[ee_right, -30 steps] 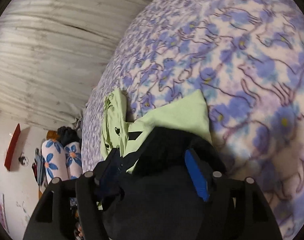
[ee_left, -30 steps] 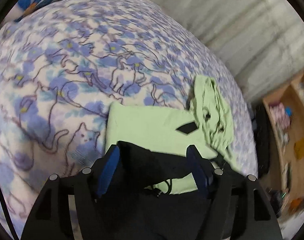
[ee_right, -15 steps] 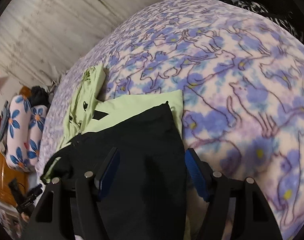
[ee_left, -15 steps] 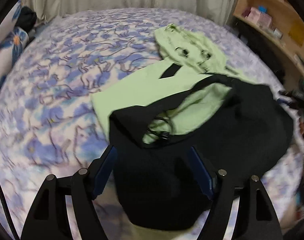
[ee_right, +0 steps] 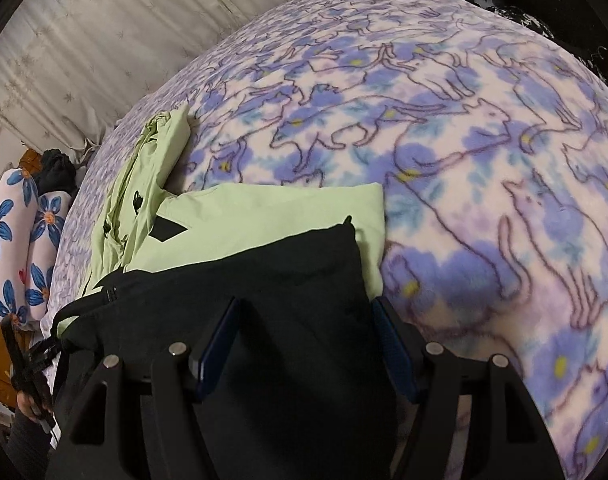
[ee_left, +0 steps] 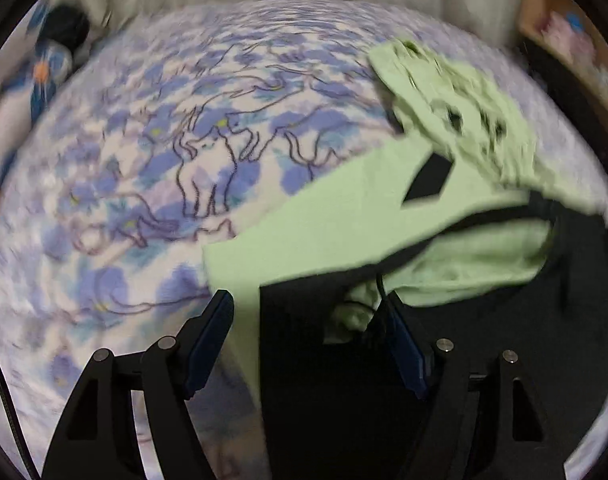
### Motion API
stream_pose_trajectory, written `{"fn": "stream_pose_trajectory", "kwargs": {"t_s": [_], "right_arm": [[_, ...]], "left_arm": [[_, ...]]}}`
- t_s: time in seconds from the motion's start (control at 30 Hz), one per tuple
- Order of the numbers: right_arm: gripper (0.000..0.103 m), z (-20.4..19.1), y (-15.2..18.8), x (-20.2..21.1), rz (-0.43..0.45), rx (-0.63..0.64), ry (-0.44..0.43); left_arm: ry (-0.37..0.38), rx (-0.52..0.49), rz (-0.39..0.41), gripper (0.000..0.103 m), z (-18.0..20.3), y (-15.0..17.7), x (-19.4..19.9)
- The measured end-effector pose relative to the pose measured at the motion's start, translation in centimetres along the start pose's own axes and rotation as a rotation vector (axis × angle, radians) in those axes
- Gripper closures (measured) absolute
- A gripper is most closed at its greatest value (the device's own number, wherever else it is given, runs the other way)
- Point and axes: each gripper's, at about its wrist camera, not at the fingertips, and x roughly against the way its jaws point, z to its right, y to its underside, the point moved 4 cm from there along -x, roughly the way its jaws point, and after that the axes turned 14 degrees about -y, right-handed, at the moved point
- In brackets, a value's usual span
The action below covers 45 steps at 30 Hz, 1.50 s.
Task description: Fold large clothes
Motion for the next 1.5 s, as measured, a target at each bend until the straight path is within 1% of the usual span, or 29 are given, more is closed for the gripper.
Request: {"fn": "stream_pose_trajectory", "kwargs": {"t_s": [0.03,0.07,0.13,0.3,0.37,0.4,0.47,0.53,0.63,0.67,0.73,0.8,0.87,0.97,1.0,1.03,1.07,1.1,1.17,1.2,1.23,1.27,1.3,1.33,1.37,1.43,1.5], "right_arm": [[0.035,-0.1,0.0,0.0,0.005,0.0,-0.003],[0.035,-0.1,0.1,0.0,0.008,-0.001,-0.012],[0.035,-0.1,0.1,0.1,0.013,-0.003,-0.026],[0.035,0.4,0.2,0.4,0.033,-0.032,-0.084],[0.035,0.5,0.2,0.7,0.042,-0.034,-0.107],[0.035,0.5,0.2,0.8,0.046,-0.032,-0.114],[0.035,0.4,0.3,0.9,0.044,-0.02,-0.119],[0.035,0.4,0.4,0.9,0.039,-0.009,-0.115],[0.035,-0.2,0.6,0.8,0.033,0.034,-0.097],[0.035,-0.3,0.7,0.8,0.029,0.046,-0.093],[0.035,-0.6,0.7,0.9,0.023,0.07,-0.082],[0.035,-0.7,0.7,0.7,0.011,0.086,-0.062],[0.035,-0.7,0.6,0.5,0.002,0.09,-0.05],[0.035,-0.8,0.4,0.2,-0.002,0.107,-0.033],[0.035,-0.8,0.3,0.1,-0.002,0.111,-0.028],[0.035,-0.8,0.2,-0.1,0.0,0.114,-0.022],[0.035,-0.8,0.1,-0.2,0.004,0.115,-0.019],[0.035,-0.8,0.0,-0.3,0.005,0.116,-0.016],[0.037,-0.9,-0.1,-0.5,0.022,0.126,-0.006],[0.04,-0.9,-0.2,-0.5,0.028,0.136,0.003],[0.048,-1.1,-0.1,-0.5,0.036,0.157,0.035],[0.057,-1.2,-0.1,-0.5,0.039,0.169,0.048],[0.064,-1.3,0.0,-0.5,0.043,0.183,0.068],[0.077,-1.3,0.1,-0.3,0.048,0.194,0.095],[0.084,-1.3,0.0,-0.1,0.055,0.197,0.1],[0.089,-1.5,0.0,0.6,0.084,0.206,0.104],[0.09,-2.4,0.0,1.6,0.118,0.23,0.113]], "left_arm": [[0.065,0.042,-0.016,0.03,-0.3,-0.2,-0.1],[0.151,0.08,-0.034,0.03,-0.7,-0.3,-0.2],[0.237,0.117,-0.044,0.028,-1.1,-0.2,0.1],[0.375,0.136,-0.015,0.028,-2.5,0.5,1.8],[0.394,0.088,0.013,0.028,-2.6,1.0,3.1],[0.39,0.053,0.025,0.028,-2.4,1.2,3.5],[0.352,-0.056,0.044,0.028,-1.7,1.9,4.4],[0.26,-0.199,0.059,0.028,-0.4,2.9,4.5],[0.133,-0.357,0.064,0.028,1.4,4.4,3.3],[0.1,-0.399,0.065,0.028,1.9,4.7,2.6],[0.055,-0.44,0.086,0.027,2.2,4.6,1.7],[0.029,-0.43,0.118,0.027,2.3,3.6,1.1],[0.011,-0.389,0.132,0.027,2.0,2.0,0.2],[0.006,-0.354,0.135,0.027,1.7,0.1,-1.2],[0.014,-0.347,0.138,0.03,1.8,-0.3,-1.4],[0.032,-0.341,0.139,0.038,1.9,-0.5,-1.6],[0.072,-0.333,0.135,0.046,2.0,-0.7,-1.7],[0.101,-0.326,0.128,0.063,2.2,-0.6,-1.8],[0.09,-0.307,0.154,0.068,2.4,-0.6,-1.5],[0.086,-0.301,0.172,0.073,2.5,-0.5,-1.3],[0.085,-0.286,0.178,0.076,2.5,-0.4,-1.2],[0.097,-0.25,0.175,0.078,2.3,-0.4,-0.9],[0.107,-0.217,0.17,0.081,2.0,-0.4,-0.7],[0.116,-0.179,0.164,0.083,1.7,-0.3,-0.5],[0.126,-0.154,0.164,0.084,1.5,-0.3,-0.2],[0.133,-0.095,0.162,0.086,1.0,-0.1,0.6],[0.116,-0.06,0.14,0.087,1.1,-0.1,1.1]]}}
